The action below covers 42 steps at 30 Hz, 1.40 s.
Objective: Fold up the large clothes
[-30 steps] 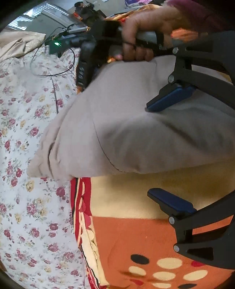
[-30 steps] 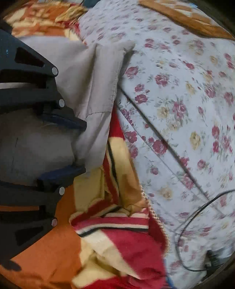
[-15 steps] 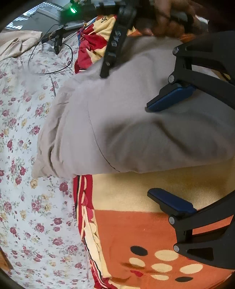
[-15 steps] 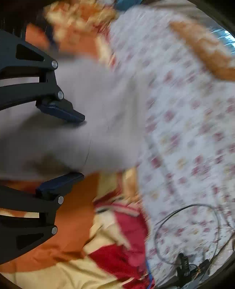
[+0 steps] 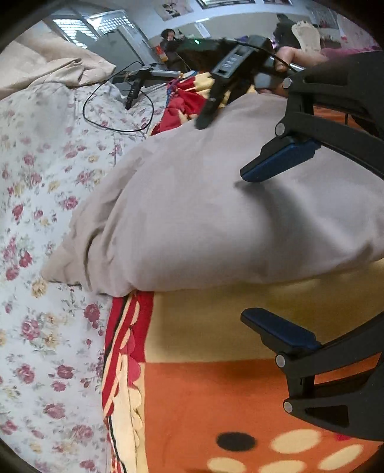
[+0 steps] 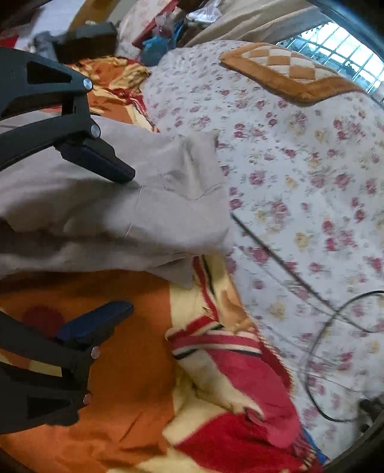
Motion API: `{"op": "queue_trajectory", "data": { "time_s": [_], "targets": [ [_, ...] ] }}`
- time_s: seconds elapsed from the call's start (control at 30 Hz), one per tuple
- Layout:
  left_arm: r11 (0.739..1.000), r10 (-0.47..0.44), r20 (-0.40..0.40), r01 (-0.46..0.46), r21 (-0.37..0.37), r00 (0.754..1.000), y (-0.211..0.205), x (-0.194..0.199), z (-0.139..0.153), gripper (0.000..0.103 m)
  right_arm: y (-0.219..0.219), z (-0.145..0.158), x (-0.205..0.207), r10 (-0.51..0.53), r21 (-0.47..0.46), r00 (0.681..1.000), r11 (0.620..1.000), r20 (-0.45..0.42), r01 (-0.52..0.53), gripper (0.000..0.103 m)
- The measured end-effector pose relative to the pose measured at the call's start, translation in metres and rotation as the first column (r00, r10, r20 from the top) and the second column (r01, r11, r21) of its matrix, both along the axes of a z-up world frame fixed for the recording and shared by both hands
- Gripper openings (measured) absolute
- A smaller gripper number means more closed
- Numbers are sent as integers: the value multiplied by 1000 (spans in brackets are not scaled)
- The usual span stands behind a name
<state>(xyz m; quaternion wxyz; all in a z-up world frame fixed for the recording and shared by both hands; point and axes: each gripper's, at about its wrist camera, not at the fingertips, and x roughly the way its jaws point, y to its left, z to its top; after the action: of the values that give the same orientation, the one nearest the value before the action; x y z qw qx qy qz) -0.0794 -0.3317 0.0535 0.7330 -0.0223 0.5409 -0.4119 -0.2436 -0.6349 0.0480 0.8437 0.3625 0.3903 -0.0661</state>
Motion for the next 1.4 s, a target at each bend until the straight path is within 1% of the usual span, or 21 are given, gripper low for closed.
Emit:
{"op": "queue_trajectory", "data": {
  "time_s": [0.23,0.3,0.33,0.4,0.43,0.47,0.53,0.6,0.73,0.8,0.87,0.9,0.93,0.97,1.0,1.07,1.13,1.2,1.23,1.3,1.4],
  "targets": [
    [993,-107,-132,99,-62,985,-31,10,-26,89,4,-25,22,122,162,992,979,39,-126,86],
    [992,-112,-125,104,-64,986,-35,10,-25,90,9,-29,28,140,204,989,968,50,-147,80],
    [992,-121,-117,115,-57,986,-37,8,-24,89,14,-27,30,142,187,989,971,41,-147,73],
    [991,-132,-95,128,-48,987,-39,4,-19,80,23,-19,30,138,155,990,977,41,-143,65],
    [990,-134,-81,130,-49,988,-36,3,-14,66,25,-14,29,138,146,989,979,47,-144,59],
    [989,-138,-60,134,-58,989,-32,2,-5,51,30,-6,27,137,134,989,980,58,-144,52],
    [986,-143,-59,138,-90,988,-19,-1,11,39,41,11,23,141,140,985,978,95,-153,48],
    [983,-150,-61,142,-117,987,2,-9,35,38,54,25,18,148,162,981,972,126,-168,46],
    [985,-161,8,161,-61,987,49,-40,76,38,106,47,3,219,213,959,943,178,-255,45],
    [988,-155,-5,155,-24,988,78,-55,81,38,130,45,-3,243,237,955,931,169,-279,45],
    [990,-137,-11,137,16,991,102,-66,71,40,154,32,-10,255,264,954,920,155,-289,52],
    [991,-123,-15,123,44,992,109,-69,61,40,165,21,-10,272,248,955,923,117,-293,55],
    [991,-107,-16,108,81,994,113,-73,49,42,173,14,-8,283,219,957,932,63,-290,63],
    [990,-91,-21,93,111,996,116,-75,37,51,180,7,-6,281,169,960,947,-20,-273,66],
    [990,-69,-22,71,124,997,120,-77,29,56,182,6,-8,269,129,961,957,-63,-259,68],
    [989,-7,48,0,146,999,125,-80,32,73,179,23,-18,221,54,973,975,-62,-218,71],
    [986,46,137,-67,154,989,131,-84,45,74,177,51,-33,157,-51,986,986,-47,-160,72],
    [981,107,195,-136,140,975,133,-80,55,77,182,83,-43,109,-158,994,981,-23,-111,72],
    [977,132,216,-165,138,967,132,-79,58,80,186,90,-43,119,-181,993,976,-2,-118,71],
    [964,171,257,-216,158,951,128,-75,57,81,207,107,-34,206,-230,977,955,57,-188,68],
    [951,173,275,-233,203,946,118,-68,45,81,233,107,-5,258,-312,965,921,44,-231,61]
  ]
}}
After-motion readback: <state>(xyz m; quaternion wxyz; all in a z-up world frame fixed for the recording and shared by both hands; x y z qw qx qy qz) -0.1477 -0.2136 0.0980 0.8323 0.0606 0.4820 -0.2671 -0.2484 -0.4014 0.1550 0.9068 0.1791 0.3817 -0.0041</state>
